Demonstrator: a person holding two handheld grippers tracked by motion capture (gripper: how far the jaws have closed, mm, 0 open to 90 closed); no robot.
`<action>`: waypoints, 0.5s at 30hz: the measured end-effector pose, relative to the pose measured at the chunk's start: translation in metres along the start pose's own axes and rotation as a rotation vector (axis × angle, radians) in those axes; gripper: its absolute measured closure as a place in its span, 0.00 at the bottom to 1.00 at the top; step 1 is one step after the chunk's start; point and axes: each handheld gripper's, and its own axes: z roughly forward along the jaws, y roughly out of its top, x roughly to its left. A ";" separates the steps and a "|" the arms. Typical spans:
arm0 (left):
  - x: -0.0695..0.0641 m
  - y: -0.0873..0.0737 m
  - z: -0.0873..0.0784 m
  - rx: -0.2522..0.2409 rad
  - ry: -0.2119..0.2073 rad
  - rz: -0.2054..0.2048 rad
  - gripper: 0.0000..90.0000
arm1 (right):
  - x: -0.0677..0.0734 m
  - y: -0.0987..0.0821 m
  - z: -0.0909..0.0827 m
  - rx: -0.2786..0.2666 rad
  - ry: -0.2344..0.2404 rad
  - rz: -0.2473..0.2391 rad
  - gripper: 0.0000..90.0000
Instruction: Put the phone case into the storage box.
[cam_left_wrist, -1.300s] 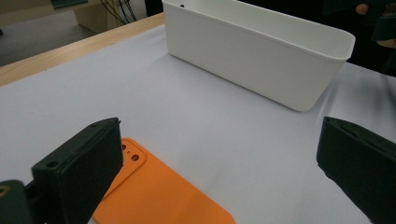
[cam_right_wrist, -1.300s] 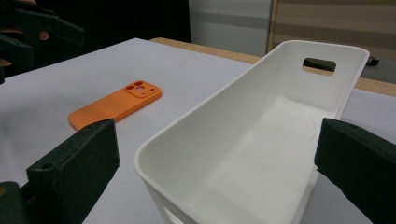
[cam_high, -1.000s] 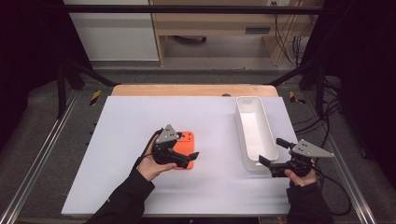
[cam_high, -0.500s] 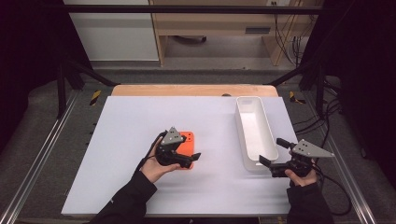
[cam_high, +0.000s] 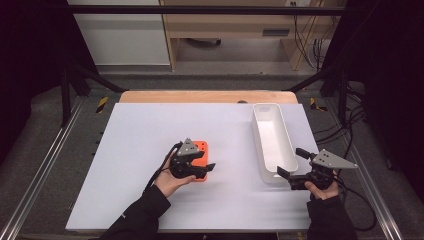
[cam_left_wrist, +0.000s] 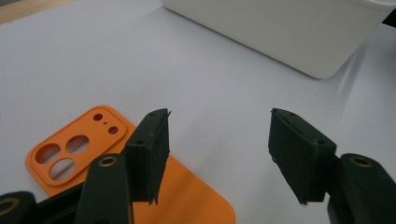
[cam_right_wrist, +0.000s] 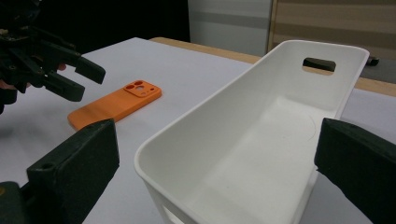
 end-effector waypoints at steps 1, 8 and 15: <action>0.000 0.000 0.000 0.000 0.000 0.000 0.43 | 0.000 0.000 0.000 0.000 0.000 0.000 0.00; -0.001 -0.001 0.005 0.025 -0.016 -0.006 0.53 | 0.000 0.000 0.000 0.001 0.001 0.000 0.00; 0.000 -0.002 0.009 0.043 -0.022 -0.017 0.59 | 0.000 0.000 0.000 0.003 0.000 0.000 0.00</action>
